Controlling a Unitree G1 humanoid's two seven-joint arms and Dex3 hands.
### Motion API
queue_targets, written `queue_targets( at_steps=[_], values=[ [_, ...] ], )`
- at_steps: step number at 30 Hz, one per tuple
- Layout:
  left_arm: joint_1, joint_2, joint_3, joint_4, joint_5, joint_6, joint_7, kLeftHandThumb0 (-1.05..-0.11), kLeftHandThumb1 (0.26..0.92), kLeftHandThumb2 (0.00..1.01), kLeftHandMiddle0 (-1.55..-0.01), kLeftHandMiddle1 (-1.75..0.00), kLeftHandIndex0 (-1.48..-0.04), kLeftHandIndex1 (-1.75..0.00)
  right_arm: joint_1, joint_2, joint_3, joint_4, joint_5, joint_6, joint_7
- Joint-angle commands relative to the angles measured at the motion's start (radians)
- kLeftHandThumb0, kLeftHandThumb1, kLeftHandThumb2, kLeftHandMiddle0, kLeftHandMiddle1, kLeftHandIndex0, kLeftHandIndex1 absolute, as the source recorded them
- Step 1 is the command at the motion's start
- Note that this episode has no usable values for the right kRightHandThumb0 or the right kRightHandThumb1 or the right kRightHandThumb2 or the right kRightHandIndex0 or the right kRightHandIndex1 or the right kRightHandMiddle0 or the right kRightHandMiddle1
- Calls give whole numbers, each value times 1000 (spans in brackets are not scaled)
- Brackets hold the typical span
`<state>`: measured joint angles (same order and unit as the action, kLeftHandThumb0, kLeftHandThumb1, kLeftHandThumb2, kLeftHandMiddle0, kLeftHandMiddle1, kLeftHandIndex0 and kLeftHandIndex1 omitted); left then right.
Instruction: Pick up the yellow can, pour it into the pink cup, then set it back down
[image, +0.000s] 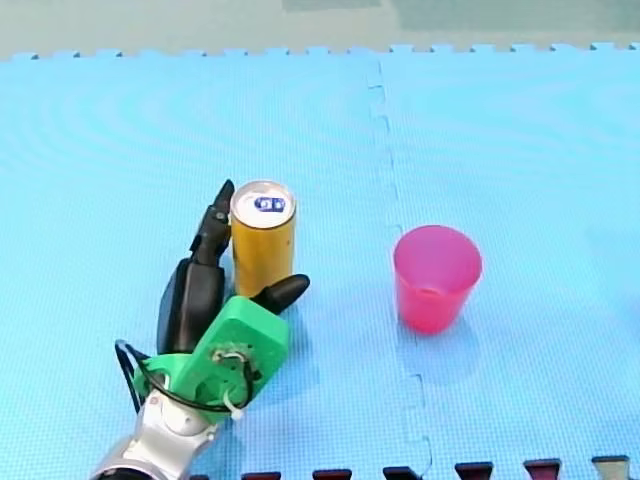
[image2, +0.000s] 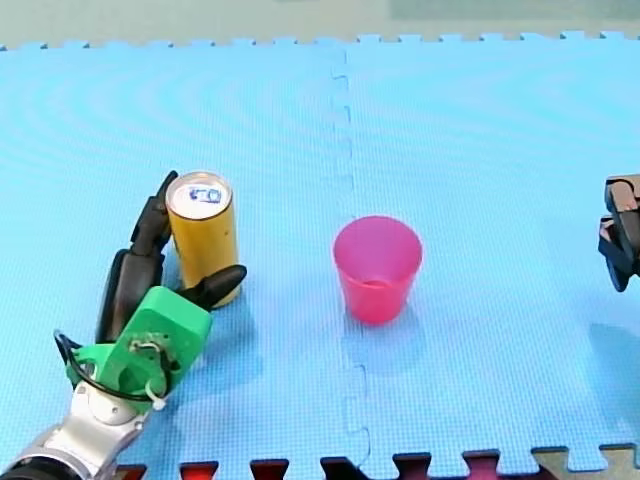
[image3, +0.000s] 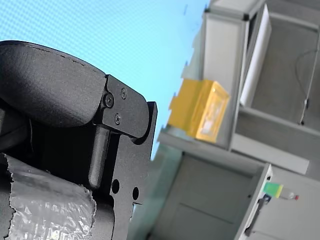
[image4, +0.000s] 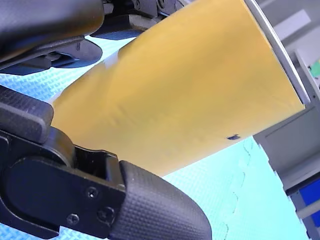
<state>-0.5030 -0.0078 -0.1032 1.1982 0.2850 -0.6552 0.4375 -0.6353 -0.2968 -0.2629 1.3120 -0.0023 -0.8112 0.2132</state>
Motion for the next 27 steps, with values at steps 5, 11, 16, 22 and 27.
queue_targets(
  at_steps=[5, 11, 16, 22, 27],
  values=[
    [-11, 11, 26, -12, -37, 5, -41, -1048, 921, 119, -336, -19, -183, -1, -4, -10, -9, 1, 12, 4, 16],
    [-16, 17, 34, -14, -43, 6, -51, -1048, 921, 125, -331, -14, -182, 0, -8, -13, -12, 2, 15, 10, 25],
    [-20, 18, 35, -18, -40, 8, -51, -1048, 921, 134, -329, -11, -182, 0, -10, -14, -13, 2, 19, 16, 33],
    [-27, 19, 36, -20, -38, 12, -53, -1048, 921, 140, -330, -9, -183, -1, -12, -16, -14, 1, 20, 19, 35],
    [-29, 20, 33, -28, -34, 14, -53, -1048, 921, 140, -332, -9, -186, -2, -12, -15, -11, 0, 17, 19, 28]
  ],
)
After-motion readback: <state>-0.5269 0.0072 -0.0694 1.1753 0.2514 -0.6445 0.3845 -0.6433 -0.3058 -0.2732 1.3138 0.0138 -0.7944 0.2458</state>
